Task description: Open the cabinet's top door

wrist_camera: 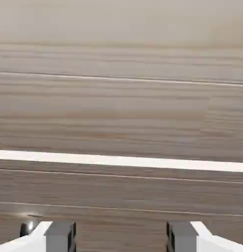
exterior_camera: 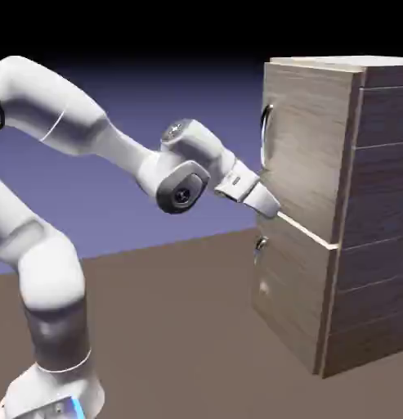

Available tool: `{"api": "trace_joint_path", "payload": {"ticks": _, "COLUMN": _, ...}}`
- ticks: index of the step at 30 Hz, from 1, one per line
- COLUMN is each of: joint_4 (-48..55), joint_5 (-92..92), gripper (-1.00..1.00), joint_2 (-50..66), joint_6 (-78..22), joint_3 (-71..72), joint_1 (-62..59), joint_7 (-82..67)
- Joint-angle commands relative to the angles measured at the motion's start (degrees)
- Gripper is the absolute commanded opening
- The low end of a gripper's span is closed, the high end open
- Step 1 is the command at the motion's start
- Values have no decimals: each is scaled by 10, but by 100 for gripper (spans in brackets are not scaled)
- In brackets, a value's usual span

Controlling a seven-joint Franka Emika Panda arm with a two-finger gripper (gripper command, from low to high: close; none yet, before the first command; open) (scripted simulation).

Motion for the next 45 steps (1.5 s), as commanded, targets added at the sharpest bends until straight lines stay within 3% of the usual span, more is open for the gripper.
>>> {"api": "trace_joint_path", "payload": {"ticks": 1, "joint_4": 3, "joint_5": 25, "gripper": 0, "joint_2": -4, "joint_6": -1, "joint_3": 8, "joint_1": -7, "joint_7": 9}}
{"api": "trace_joint_path", "payload": {"ticks": 45, "joint_4": 135, "joint_5": 1122, "gripper": 0, "joint_2": -177, "joint_6": -25, "joint_3": 361, "joint_1": -293, "joint_7": 425}}
